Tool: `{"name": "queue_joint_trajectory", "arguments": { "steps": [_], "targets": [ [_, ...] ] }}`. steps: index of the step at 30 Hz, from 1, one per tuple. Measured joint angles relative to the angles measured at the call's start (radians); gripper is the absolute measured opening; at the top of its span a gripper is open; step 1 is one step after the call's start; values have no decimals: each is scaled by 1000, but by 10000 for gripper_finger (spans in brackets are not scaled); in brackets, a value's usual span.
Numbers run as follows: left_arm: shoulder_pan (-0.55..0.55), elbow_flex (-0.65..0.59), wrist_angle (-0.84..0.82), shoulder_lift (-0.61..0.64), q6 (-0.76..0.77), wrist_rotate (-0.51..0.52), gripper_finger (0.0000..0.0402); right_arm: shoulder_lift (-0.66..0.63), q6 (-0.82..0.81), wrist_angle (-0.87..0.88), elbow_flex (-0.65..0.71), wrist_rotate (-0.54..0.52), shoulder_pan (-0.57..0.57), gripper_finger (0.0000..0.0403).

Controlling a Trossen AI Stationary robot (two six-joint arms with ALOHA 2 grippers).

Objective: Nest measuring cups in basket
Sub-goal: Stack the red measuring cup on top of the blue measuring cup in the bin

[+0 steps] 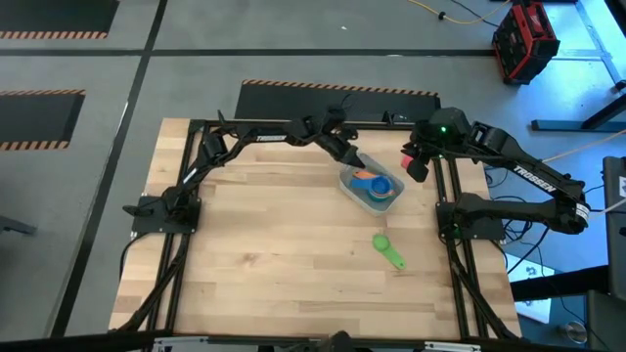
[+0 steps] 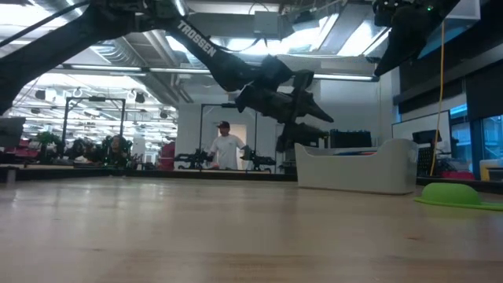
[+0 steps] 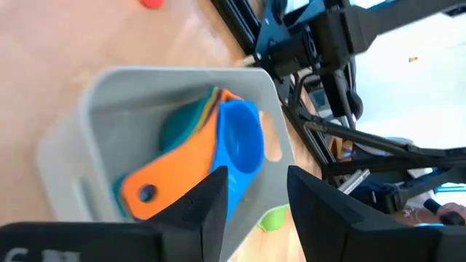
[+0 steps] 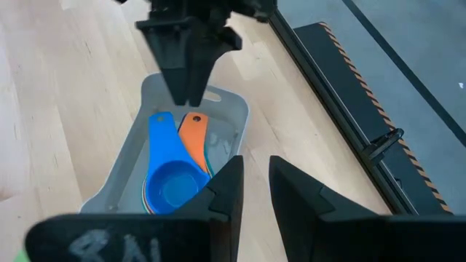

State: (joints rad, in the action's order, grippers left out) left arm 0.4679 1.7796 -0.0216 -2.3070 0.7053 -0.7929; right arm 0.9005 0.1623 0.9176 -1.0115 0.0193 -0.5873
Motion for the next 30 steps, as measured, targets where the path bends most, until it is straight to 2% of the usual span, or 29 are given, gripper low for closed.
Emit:
{"name": "queue_joint_trajectory", "arguments": {
  "steps": [6,22,26,30],
  "targets": [
    [38,0,18,0,-23,21,134,0,0,0,0,0,0,73],
    [126,0,26,68,-311,-11,134,1,0,-21,0,14,0,73],
    [141,0,-16,128,-396,3,134,1,0,-56,0,9,0,73],
    [147,0,-134,205,-538,45,134,3,1,-91,0,-27,-3,73]
  ]
}}
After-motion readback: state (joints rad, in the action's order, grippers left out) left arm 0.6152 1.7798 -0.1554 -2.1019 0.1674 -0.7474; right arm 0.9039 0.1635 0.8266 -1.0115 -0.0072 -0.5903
